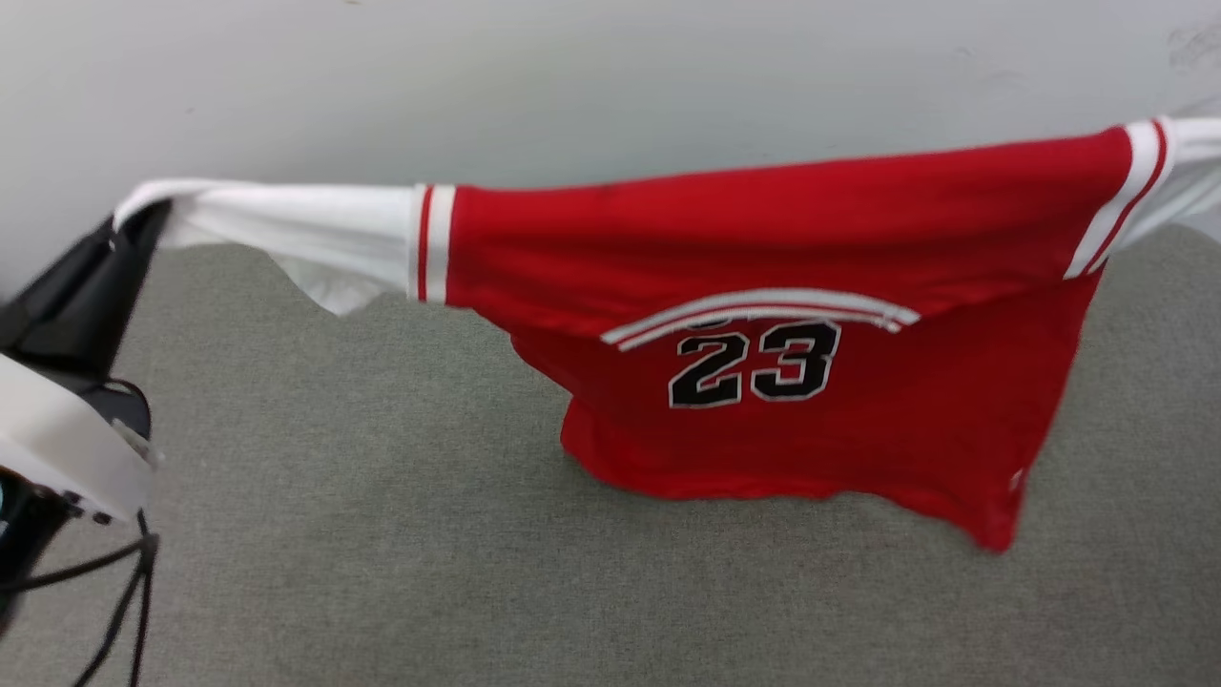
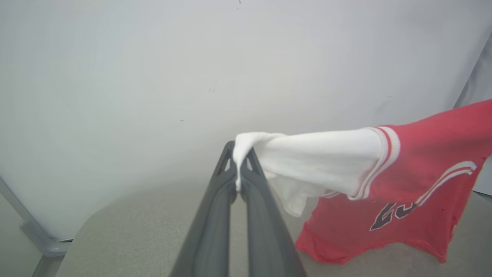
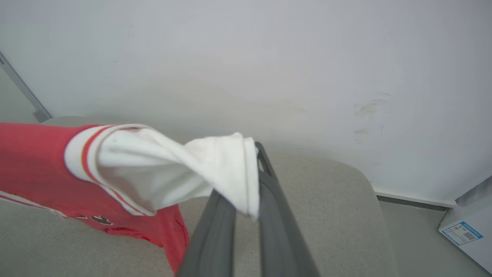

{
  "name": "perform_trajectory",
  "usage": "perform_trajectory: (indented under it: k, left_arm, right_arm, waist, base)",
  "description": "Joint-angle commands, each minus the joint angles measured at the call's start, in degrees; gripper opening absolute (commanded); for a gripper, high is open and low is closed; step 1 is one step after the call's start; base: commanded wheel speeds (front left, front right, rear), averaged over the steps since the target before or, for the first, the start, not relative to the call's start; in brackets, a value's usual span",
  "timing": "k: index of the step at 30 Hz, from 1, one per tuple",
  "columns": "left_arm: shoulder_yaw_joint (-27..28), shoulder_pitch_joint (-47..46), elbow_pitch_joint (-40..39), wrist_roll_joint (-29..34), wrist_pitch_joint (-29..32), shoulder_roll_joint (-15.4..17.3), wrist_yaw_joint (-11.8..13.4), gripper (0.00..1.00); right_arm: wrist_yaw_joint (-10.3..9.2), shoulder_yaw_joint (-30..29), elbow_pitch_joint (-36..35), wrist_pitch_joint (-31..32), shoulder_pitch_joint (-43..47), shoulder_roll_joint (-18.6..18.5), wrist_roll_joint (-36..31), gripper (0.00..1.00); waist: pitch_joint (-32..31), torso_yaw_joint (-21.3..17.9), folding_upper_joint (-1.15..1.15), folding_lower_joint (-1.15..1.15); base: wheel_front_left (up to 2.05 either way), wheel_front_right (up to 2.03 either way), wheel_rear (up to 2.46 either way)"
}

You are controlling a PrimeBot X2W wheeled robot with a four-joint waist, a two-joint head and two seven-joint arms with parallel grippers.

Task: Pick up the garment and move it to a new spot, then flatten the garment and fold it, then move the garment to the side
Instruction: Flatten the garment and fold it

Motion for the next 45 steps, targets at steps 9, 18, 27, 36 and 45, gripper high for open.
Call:
perform_trajectory:
  k: [9,18,27,36,45]
  left_arm:
    - [2.66,-9.50,5.34,-2.87,1.18,2.47,-2.23,0.00]
    - [1.14,-22.32,13.25,-2.53,0.11,3.54,-5.73,0.00]
    - [-3.19,-43.15,27.37,1.94,-2.66,3.31,-10.37,0.00]
    - [-8.15,-66.22,44.18,8.80,-11.70,-1.86,-14.18,0.00]
    - [-12.91,-70.35,59.67,11.26,-24.65,-9.09,-17.02,0.00]
  right_arm:
    - [-0.07,1.69,3.89,-1.39,-10.48,2.17,-4.37,0.00]
    - [-0.08,4.13,8.89,-5.04,-21.21,2.68,-8.38,0.00]
    - [-0.10,5.10,17.29,-11.38,-36.86,3.47,-14.73,0.00]
    - [-0.12,5.13,30.18,-23.94,-52.71,4.95,-24.38,0.00]
    - [-0.11,4.97,43.45,-36.96,-54.45,8.14,-29.28,0.00]
  waist:
    - [2.03,-1.26,0.00,0.00]
    - [9.97,-1.52,0.00,0.00]
    - [22.52,-1.31,0.00,0.00]
    - [31.91,0.41,0.00,0.00]
    - [33.89,3.06,0.00,0.00]
  base:
    - [0.00,0.00,0.00]
    - [0.00,0.00,0.00]
    - [0.00,0.00,0.00]
    - [0.00,0.00,0.00]
    - [0.00,0.00,0.00]
